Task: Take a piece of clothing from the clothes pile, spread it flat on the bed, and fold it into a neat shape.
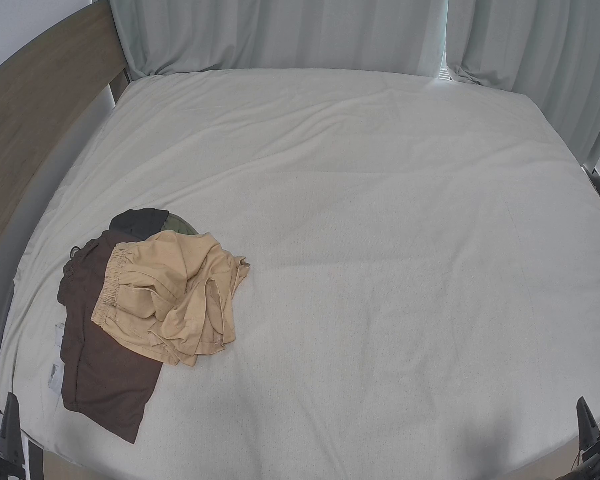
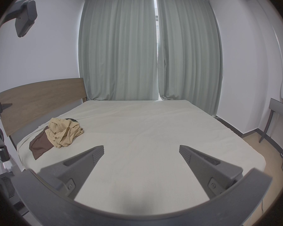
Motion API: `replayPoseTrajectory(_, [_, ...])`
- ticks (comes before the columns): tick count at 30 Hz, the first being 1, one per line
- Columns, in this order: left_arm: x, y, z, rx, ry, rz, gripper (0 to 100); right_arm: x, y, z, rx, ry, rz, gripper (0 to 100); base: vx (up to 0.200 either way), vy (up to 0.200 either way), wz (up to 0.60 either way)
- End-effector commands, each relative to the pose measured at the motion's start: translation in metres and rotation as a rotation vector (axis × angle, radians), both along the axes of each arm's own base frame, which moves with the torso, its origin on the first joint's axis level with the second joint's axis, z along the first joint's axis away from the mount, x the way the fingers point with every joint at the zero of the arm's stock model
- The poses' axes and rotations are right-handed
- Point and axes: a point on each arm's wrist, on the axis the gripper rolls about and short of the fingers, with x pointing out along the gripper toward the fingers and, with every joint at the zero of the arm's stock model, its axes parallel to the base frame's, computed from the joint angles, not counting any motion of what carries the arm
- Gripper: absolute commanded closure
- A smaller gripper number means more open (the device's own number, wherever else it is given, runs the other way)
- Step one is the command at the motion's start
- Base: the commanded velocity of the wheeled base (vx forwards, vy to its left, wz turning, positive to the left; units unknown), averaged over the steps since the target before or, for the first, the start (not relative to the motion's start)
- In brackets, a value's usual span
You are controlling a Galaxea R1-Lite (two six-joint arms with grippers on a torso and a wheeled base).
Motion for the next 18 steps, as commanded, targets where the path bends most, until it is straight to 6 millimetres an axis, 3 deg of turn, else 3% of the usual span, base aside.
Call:
replayPoseTrajectory(1, [0.002, 0.001, 0.007, -0.007, 0.011, -0.033, 0, 0.0, 0.0, -0.005, 0.002, 0.0, 0.002, 0, 0.0, 0.0, 0.0])
replayPoseTrajectory(8, [0.007, 0.001, 0.009, -0.013, 0.074, -0.074, 0, 0.0, 0.0, -0.005, 0.002, 0.0, 0.002, 0, 0.0, 0.0, 0.0])
replayPoseTrajectory(13, [0.022, 0.001, 0.008, -0.026, 0.197, -0.142, 0, 0.0, 0.0, -0.005, 0.003, 0.0, 0.002, 0, 0.0, 0.0, 0.0])
replayPoseTrajectory(18, [0.045, -0.003, 0.027, -0.064, 0.271, -0.234, 0, 0.0, 0.0, -0.005, 0.002, 0.0, 0.002, 0, 0.0, 0.0, 0.0])
